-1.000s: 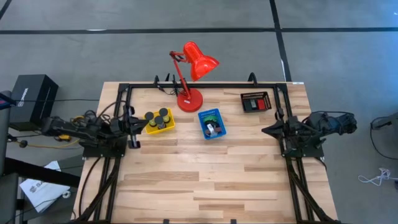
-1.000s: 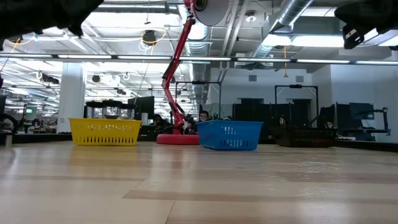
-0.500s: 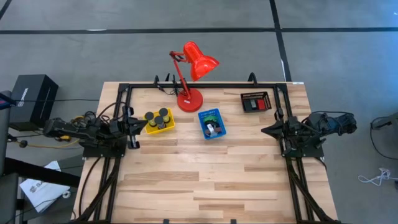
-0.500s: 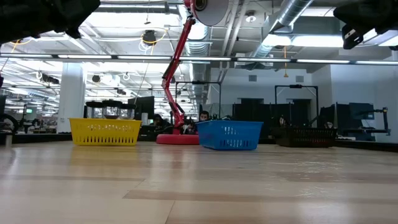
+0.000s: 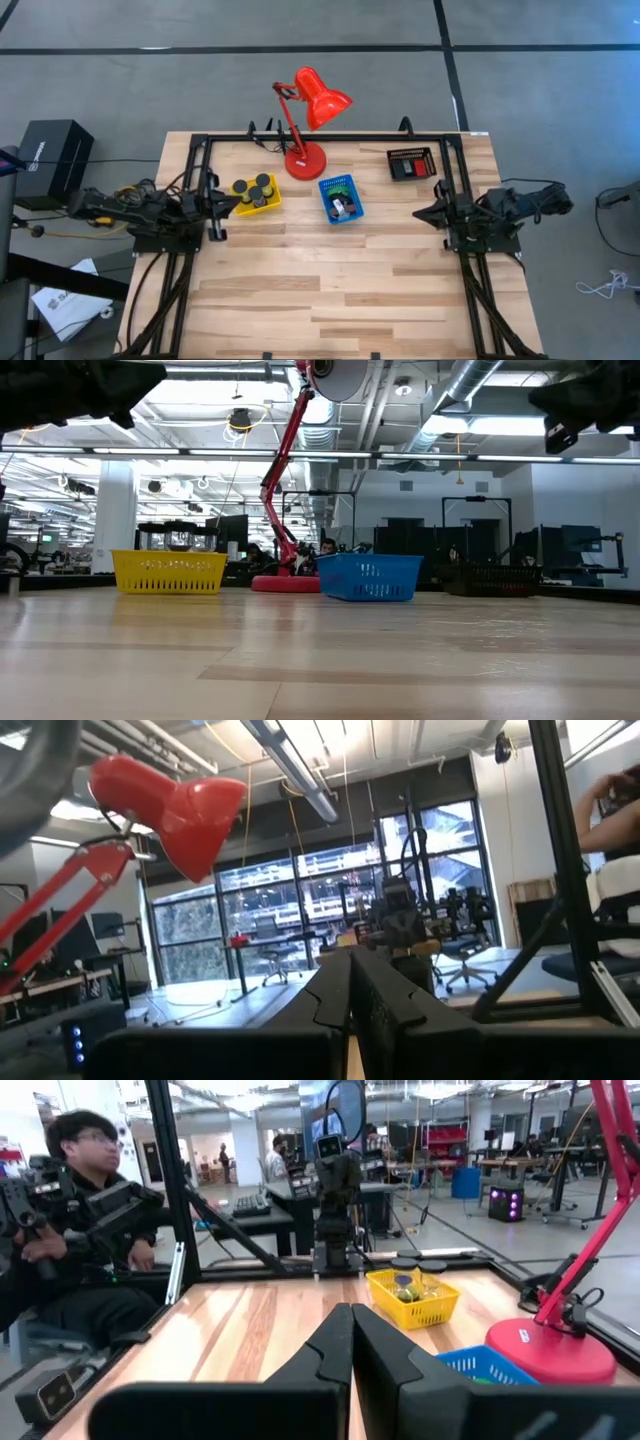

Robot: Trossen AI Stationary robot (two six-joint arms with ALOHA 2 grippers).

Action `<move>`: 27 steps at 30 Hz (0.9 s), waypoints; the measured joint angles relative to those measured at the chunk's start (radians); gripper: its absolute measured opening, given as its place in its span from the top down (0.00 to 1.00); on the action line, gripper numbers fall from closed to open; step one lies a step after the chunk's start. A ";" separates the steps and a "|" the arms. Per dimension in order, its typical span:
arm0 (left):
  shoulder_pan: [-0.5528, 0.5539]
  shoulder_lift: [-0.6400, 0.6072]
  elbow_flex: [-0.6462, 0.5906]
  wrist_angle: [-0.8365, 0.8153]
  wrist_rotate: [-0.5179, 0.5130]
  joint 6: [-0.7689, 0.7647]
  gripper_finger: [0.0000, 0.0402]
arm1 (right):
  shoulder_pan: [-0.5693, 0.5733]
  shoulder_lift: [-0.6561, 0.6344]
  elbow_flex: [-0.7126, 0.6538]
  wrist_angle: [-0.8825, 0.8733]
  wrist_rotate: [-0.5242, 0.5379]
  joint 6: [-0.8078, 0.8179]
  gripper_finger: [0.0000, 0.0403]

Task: Pick & Place Office items
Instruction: Return to Home Position

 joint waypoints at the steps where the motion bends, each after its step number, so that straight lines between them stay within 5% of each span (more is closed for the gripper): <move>1: 0.000 0.006 0.000 -0.001 0.000 0.000 1.00 | 0.000 0.000 -0.010 0.019 0.000 -0.001 1.00; 27: 0.000 0.072 0.000 0.002 -0.002 -0.113 1.00 | 0.000 -0.001 -0.176 0.179 -0.003 -0.010 1.00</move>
